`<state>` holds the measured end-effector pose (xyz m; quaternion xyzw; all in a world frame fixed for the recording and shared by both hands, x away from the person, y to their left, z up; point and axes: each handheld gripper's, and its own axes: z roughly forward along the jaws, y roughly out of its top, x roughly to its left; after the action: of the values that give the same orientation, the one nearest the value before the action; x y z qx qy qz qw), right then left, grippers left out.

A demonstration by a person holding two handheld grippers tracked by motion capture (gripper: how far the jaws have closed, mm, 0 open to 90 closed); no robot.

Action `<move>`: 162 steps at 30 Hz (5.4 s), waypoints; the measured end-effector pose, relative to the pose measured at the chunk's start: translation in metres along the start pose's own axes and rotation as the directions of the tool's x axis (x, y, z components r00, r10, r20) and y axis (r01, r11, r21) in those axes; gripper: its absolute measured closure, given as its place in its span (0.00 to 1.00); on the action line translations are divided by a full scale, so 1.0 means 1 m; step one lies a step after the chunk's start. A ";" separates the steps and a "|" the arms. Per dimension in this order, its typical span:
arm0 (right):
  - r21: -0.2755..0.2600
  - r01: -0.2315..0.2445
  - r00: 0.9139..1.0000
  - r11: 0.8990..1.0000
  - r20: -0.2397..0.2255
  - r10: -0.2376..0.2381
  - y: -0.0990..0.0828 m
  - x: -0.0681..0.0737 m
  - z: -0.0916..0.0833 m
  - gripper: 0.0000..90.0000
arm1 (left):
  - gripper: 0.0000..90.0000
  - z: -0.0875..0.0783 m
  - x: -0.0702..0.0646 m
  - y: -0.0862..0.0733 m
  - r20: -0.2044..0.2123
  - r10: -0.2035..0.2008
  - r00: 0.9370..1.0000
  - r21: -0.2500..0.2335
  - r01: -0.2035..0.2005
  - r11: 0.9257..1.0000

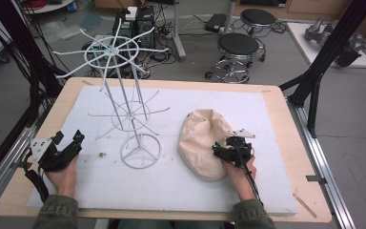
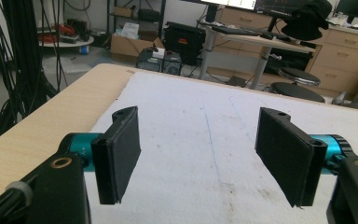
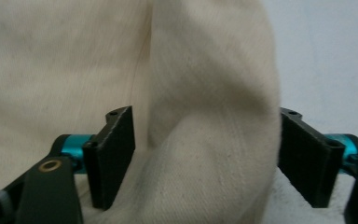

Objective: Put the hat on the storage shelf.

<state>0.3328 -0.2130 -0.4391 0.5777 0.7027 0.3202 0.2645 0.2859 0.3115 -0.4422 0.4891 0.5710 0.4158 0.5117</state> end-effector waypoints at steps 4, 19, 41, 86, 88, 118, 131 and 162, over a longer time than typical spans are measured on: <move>0.095 -0.024 0.999 0.995 -0.034 0.027 0.003 -0.001 0.005 0.35 | 0.34 0.000 0.000 0.000 -0.001 0.001 1.000 0.001 -0.001 1.000; 0.141 -0.046 0.997 0.989 -0.048 0.053 0.007 -0.001 0.004 0.64 | 0.34 -0.001 0.000 0.000 0.003 -0.003 1.000 0.006 0.003 1.000; 0.012 -0.245 0.929 0.970 -0.284 0.238 0.007 -0.030 -0.013 0.86 | 0.34 -0.001 0.002 0.001 0.002 -0.019 1.000 0.000 0.019 1.000; -0.423 -0.346 0.821 0.838 -0.568 0.053 0.023 -0.043 -0.090 0.84 | 0.35 0.000 0.000 0.000 0.012 -0.014 1.000 0.010 0.014 1.000; -0.435 -0.360 0.810 0.825 -0.585 0.046 0.025 -0.043 -0.095 0.84 | 0.35 0.000 0.000 0.000 0.013 -0.015 1.000 0.011 0.015 1.000; -0.626 -0.403 0.708 0.667 -0.675 -0.206 0.094 -0.019 -0.187 0.84 | 0.35 -0.001 -0.001 0.000 0.016 -0.026 1.000 0.014 0.026 1.000; -0.639 -0.367 0.651 0.677 -0.696 -0.304 0.135 0.035 -0.192 0.83 | 0.35 -0.001 0.000 0.000 0.019 -0.031 0.999 0.008 0.031 0.999; -0.529 -0.309 0.586 0.790 -0.761 -0.280 0.113 0.074 -0.131 0.80 | 0.34 0.000 0.000 0.000 0.022 -0.027 0.999 0.018 0.026 0.999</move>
<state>0.2939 -0.1450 -0.2681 0.2538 0.5944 0.7584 0.0838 0.2855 0.3118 -0.4425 0.4906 0.5755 0.3984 0.5191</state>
